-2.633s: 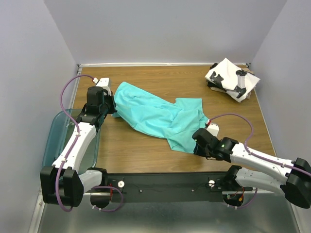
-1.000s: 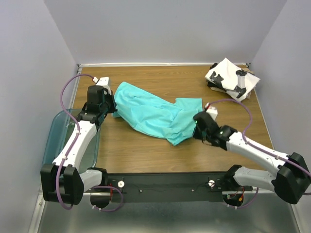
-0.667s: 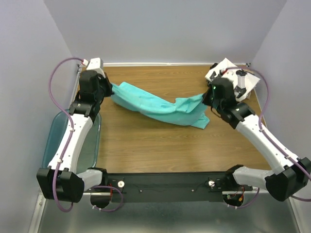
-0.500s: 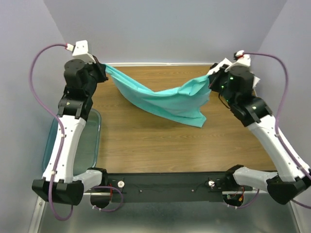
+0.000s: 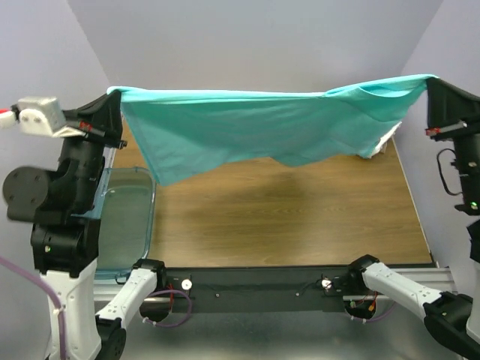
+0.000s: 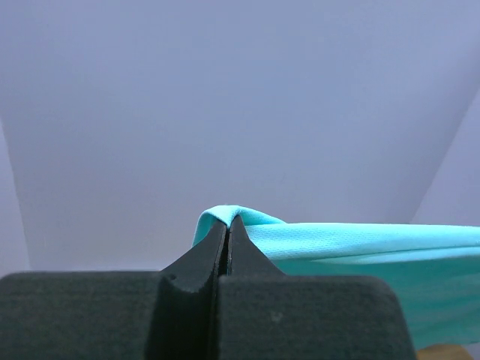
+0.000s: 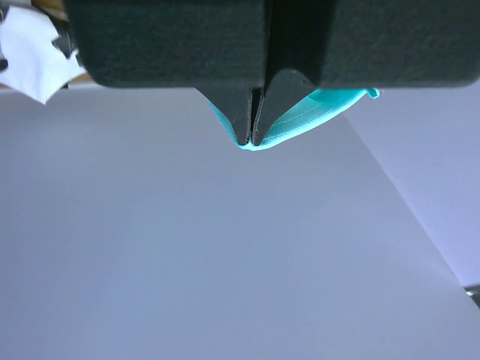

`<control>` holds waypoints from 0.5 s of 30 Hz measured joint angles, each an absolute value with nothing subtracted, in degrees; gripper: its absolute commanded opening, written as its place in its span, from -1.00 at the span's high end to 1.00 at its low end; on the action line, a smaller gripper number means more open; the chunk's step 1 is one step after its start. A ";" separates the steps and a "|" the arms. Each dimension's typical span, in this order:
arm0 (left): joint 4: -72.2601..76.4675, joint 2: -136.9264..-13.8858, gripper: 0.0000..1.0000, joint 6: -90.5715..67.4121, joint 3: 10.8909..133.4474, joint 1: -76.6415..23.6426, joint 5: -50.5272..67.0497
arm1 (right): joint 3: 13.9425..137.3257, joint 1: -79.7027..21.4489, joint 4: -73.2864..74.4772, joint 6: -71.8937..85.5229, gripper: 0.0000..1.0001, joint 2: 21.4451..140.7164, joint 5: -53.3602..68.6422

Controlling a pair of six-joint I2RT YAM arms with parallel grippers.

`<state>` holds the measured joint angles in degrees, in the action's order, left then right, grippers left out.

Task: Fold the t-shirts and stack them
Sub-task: Flatten the tshirt out

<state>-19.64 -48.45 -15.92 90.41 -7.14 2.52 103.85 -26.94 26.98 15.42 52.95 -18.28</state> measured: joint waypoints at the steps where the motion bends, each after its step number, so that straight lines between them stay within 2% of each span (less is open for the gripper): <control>1: -19.57 -47.37 1.00 -15.99 90.96 -7.14 3.11 | 105.56 -26.94 26.92 14.90 0.99 52.62 -17.80; 8: -17.67 -46.33 1.00 -17.61 89.62 -7.14 7.38 | 108.55 -26.94 26.55 12.80 0.99 54.11 -17.50; 15: -15.66 -56.29 1.00 -18.06 81.58 -7.14 8.80 | 101.62 -26.92 24.58 10.48 0.99 64.99 -23.55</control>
